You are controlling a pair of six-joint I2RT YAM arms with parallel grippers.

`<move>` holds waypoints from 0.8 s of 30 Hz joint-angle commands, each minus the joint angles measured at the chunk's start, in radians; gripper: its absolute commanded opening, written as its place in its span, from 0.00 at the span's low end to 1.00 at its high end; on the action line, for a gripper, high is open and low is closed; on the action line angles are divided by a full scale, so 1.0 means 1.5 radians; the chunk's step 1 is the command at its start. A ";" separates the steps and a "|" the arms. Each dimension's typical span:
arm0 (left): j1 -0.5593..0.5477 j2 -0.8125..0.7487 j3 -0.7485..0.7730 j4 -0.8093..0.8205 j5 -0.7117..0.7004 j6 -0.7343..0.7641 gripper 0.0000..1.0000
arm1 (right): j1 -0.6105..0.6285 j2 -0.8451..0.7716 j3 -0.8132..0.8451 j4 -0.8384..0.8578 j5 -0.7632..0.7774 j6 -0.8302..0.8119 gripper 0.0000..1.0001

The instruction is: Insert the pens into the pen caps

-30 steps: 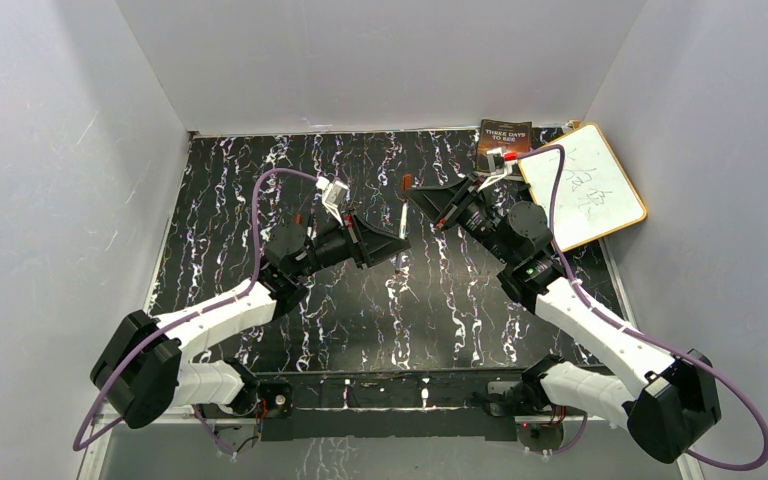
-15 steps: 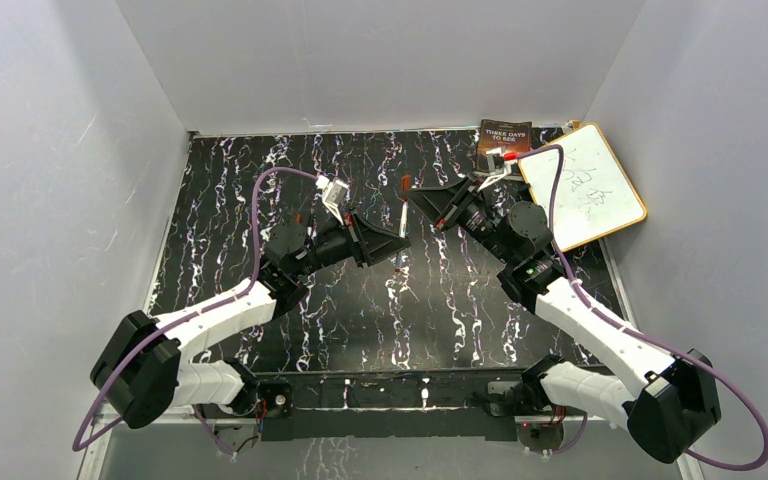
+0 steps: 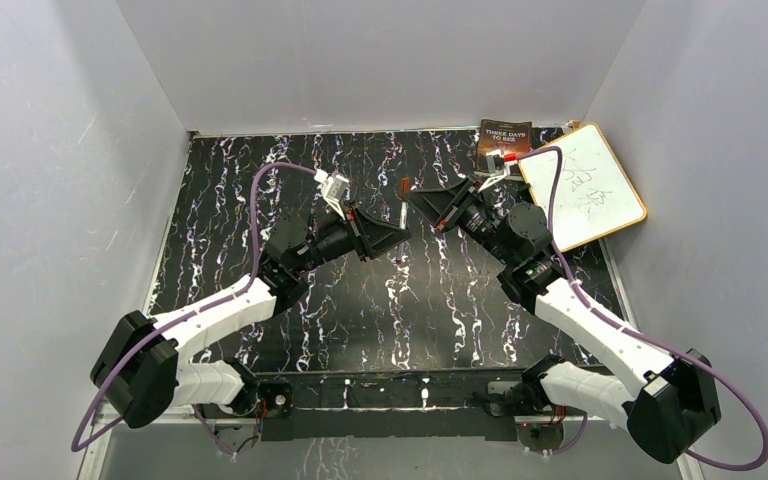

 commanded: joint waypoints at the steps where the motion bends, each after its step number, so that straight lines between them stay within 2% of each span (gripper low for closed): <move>1: -0.001 -0.002 0.038 0.034 -0.029 0.018 0.00 | -0.003 -0.016 -0.004 0.042 -0.010 0.008 0.00; 9: -0.001 -0.006 0.054 0.044 -0.102 0.049 0.00 | -0.004 -0.016 -0.020 0.055 -0.009 0.005 0.00; 24: 0.001 -0.007 0.126 0.043 -0.093 0.031 0.00 | -0.003 -0.033 -0.024 -0.009 0.021 -0.123 0.00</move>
